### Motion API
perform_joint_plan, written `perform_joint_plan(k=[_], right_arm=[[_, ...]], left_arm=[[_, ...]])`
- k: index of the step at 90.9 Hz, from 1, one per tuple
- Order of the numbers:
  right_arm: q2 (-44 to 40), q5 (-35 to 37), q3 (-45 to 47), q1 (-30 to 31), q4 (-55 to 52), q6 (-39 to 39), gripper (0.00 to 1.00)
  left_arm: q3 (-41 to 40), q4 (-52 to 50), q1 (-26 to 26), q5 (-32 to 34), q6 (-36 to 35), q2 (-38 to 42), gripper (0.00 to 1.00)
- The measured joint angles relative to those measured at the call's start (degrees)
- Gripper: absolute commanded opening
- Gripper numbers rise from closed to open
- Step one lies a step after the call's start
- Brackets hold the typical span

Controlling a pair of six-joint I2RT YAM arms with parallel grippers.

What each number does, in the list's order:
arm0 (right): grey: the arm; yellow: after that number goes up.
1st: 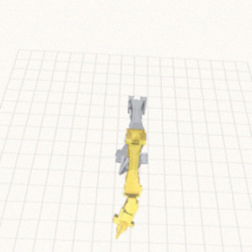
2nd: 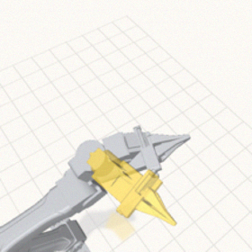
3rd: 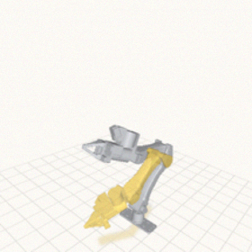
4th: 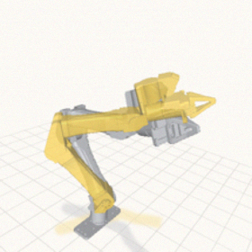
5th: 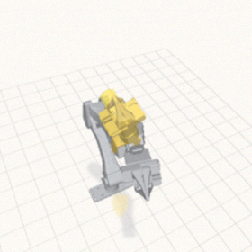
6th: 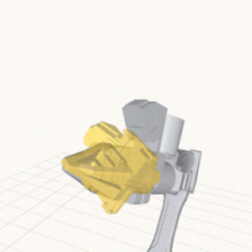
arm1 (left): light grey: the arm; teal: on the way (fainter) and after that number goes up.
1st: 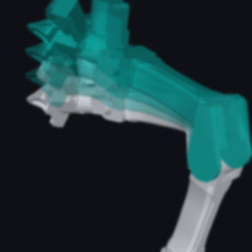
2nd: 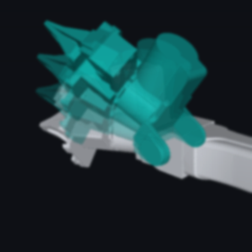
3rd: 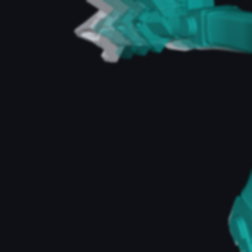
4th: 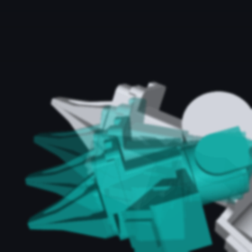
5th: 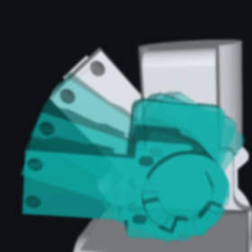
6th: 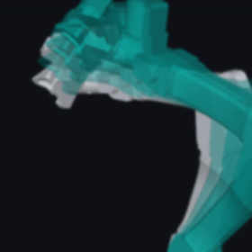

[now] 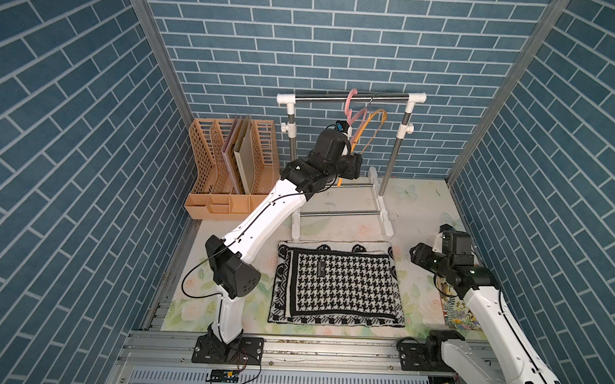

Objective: Hang the scarf on the hanger
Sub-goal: Pick up the hanger from the clothesline.

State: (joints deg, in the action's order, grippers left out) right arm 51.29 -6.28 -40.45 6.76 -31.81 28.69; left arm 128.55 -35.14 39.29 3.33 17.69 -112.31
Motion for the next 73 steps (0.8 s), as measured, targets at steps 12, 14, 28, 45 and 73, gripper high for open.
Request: perform_joint_plan(k=[12, 14, 28, 45, 73], right_arm=[[-0.5, 0.02, 0.0, 0.0, -0.44, 0.0, 0.61], [-0.57, 0.02, 0.0, 0.0, -0.44, 0.0, 0.61], [-0.76, 0.02, 0.15, 0.0, -0.46, 0.0, 0.61], [-0.79, 0.02, 0.76, 0.0, -0.46, 0.02, 0.61], [-0.96, 0.0, 0.9, 0.0, -0.44, 0.02, 0.61]], left_arm=[[2.38, -1.57, 0.0, 1.68, -0.48, -1.31, 0.56], [3.19, -1.88, 0.02, 1.81, -0.48, -1.66, 0.55], [8.37, -3.1, 0.24, 2.67, -1.25, -3.54, 0.38], [9.11, -4.5, 0.72, 3.1, -2.16, -3.76, 0.25], [9.75, -5.51, 0.76, 2.84, -3.08, -4.81, 0.32]])
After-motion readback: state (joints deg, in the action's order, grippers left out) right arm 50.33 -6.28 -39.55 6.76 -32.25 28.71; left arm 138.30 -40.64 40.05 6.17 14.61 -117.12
